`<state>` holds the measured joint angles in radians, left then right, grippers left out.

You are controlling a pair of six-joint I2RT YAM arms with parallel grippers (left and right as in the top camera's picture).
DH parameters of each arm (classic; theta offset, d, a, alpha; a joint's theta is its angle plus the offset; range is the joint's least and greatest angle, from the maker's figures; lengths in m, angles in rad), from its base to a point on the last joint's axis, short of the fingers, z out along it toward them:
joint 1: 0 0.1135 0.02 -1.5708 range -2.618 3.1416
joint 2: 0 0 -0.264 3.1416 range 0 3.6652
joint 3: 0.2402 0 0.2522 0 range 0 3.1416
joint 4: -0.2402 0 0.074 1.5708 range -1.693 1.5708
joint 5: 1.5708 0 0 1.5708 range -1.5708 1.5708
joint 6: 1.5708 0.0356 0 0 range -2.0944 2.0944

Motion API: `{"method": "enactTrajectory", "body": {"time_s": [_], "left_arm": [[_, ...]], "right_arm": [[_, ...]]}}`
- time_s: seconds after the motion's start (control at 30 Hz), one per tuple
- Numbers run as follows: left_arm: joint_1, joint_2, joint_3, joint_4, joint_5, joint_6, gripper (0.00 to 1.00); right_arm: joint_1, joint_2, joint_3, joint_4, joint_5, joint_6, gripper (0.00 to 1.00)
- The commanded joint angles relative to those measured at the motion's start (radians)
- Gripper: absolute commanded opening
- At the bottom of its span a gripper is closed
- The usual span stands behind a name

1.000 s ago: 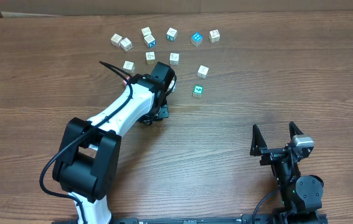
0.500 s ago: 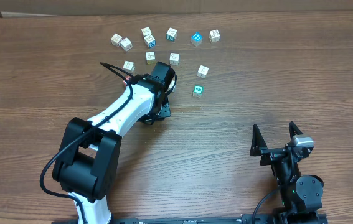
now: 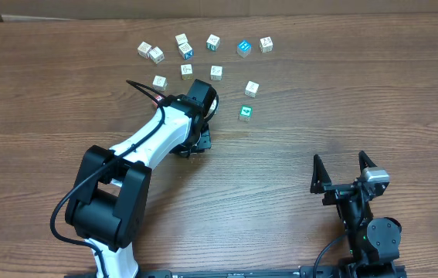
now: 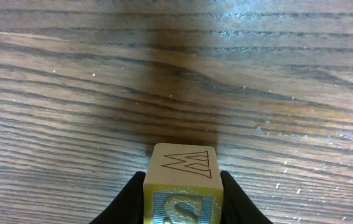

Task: Form a horizontal line
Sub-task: 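Lower the S block onto the table and open the left gripper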

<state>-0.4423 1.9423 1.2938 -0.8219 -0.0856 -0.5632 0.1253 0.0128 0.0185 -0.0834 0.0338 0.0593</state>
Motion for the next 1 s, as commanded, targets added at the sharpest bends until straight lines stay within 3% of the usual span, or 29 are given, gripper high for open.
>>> {"method": "enactTrajectory", "body": {"time_s": [0.0,0.7,0.83,0.97], "left_arm": [[0.003,-0.016,-0.01,0.004,0.005,0.048,0.24],[0.003,-0.016,-0.01,-0.008,0.009,0.095,0.34],[0.003,-0.016,-0.01,-0.007,0.009,0.095,0.49],[0.003,-0.016,-0.01,0.0,0.008,0.095,0.56]], "right_arm": [[0.005,-0.01,-0.011,0.003,0.01,-0.005,1.0],[0.005,-0.01,-0.011,0.003,0.01,-0.005,1.0],[0.005,-0.01,-0.011,0.003,0.01,-0.005,1.0],[0.005,-0.01,-0.011,0.003,0.01,-0.005,1.0]]}}
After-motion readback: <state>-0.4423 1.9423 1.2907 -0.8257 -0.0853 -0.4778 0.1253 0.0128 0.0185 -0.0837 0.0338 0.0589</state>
